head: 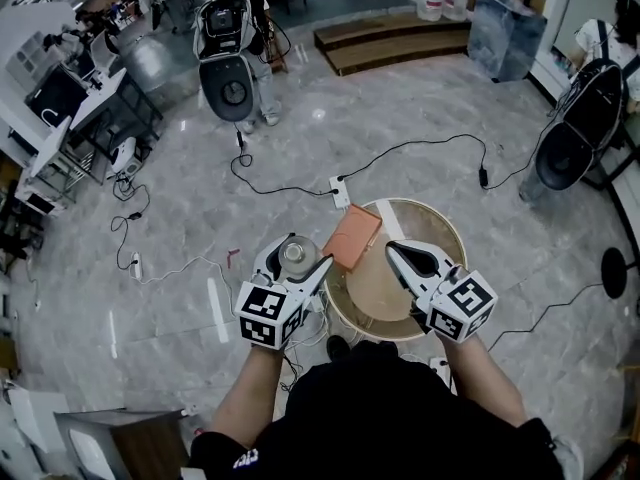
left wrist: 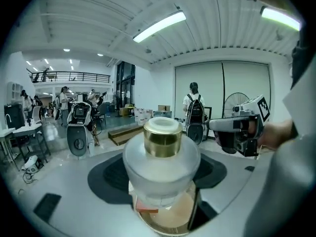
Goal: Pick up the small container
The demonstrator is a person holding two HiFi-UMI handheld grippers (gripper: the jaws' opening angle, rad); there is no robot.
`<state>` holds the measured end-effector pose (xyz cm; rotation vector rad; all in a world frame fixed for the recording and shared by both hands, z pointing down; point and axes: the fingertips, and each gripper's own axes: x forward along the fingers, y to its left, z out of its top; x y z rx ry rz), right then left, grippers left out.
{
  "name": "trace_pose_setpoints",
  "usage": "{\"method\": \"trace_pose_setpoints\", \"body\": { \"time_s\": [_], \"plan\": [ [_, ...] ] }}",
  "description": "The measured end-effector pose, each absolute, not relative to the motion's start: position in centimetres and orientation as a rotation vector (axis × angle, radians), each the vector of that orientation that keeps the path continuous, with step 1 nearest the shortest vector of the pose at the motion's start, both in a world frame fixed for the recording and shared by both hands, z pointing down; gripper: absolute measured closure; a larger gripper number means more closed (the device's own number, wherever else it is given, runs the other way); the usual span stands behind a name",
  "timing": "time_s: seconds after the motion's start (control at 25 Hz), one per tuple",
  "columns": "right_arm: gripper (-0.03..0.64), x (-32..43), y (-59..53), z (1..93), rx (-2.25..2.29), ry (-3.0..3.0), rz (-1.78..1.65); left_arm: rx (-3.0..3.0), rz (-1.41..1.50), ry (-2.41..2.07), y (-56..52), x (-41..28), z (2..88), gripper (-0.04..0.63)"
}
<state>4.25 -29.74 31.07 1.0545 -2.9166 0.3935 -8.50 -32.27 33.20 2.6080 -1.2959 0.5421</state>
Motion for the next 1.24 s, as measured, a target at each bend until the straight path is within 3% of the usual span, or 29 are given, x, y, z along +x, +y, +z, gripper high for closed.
{"method": "trace_pose_setpoints", "body": {
  "time_s": [1.24],
  "plan": [
    [0.606, 3.8, -27.6, 30.9, 0.994, -2.919, 0.344, 2.576, 0.534, -1.32, -30.3, -8.4, 34.1, 0.25]
  ]
}}
